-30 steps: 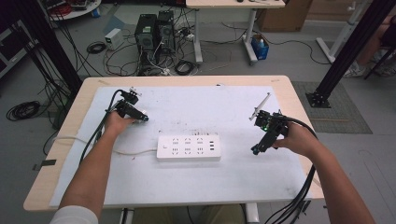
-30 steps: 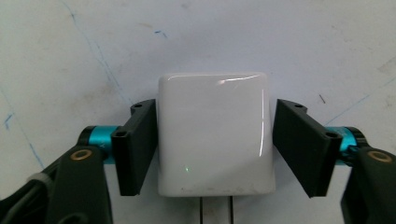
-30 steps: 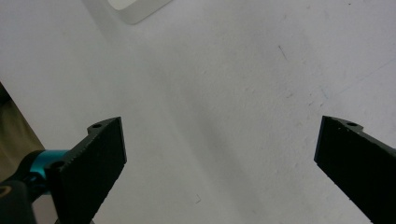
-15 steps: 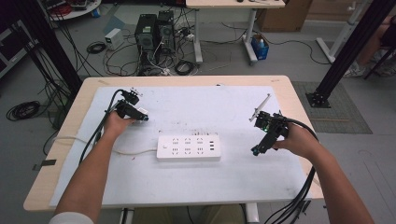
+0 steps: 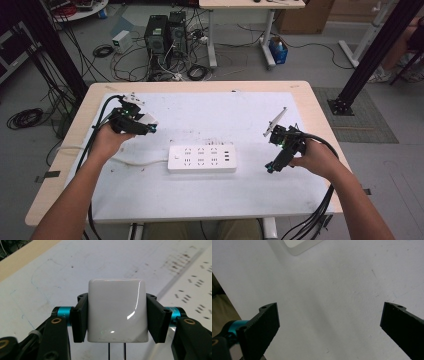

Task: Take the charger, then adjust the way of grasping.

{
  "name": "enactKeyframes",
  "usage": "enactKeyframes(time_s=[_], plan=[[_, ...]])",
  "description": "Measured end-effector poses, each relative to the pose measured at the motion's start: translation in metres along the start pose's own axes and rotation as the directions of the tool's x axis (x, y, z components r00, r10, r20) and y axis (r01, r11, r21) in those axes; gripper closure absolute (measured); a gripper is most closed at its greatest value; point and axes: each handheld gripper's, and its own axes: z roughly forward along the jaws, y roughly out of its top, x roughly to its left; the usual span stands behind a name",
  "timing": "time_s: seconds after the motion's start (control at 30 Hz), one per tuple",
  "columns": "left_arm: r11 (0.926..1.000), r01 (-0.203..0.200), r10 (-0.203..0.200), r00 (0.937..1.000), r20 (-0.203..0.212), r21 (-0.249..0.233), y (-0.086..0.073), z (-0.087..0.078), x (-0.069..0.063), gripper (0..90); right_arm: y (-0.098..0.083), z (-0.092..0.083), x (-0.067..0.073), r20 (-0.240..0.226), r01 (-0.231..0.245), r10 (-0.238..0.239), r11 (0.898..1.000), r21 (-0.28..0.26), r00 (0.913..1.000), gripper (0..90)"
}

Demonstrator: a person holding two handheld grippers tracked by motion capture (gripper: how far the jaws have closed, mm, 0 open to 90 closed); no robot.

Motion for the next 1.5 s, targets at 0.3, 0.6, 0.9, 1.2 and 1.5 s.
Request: enactKeyframes(time_s=[0.3, 0.6, 0.9, 1.2, 1.5], plan=[[0.9971, -0.07, 0.072, 0.9959, 0.056, -0.028, -0.001, -0.032, -0.031, 42.5, 0.005, -0.002, 0.012, 0.001, 0.028, -0.028, 1.0, -0.004, 0.9996, 1.6], [0.9917, -0.12, 0.124, 0.9872, 0.101, -0.047, 0.006, -0.031, -0.045, 42.5, 0.005, -0.003, 0.017, 0.002, -0.037, 0.037, 0.999, 0.005, 0.9993, 1.6], [0.975, -0.207, 0.218, 0.9641, 0.153, -0.08, 0.02, -0.03, -0.056, 42.5, 0.01, -0.011, 0.019, 0.022, -0.097, 0.099, 0.991, -0.092, 0.9948, 1.6], [0.9421, -0.318, 0.335, 0.9104, 0.243, -0.105, 0.033, -0.022, -0.067, 42.5, 0.015, -0.012, 0.019, -0.027, -0.172, 0.171, 0.956, -0.239, 0.985, 1.6], [0.9006, -0.413, 0.435, 0.8553, 0.282, -0.134, 0.046, -0.014, -0.09, 42.5, 0.03, -0.012, 0.021, -0.216, -0.327, 0.263, 0.874, -0.359, 0.9403, 1.6]])
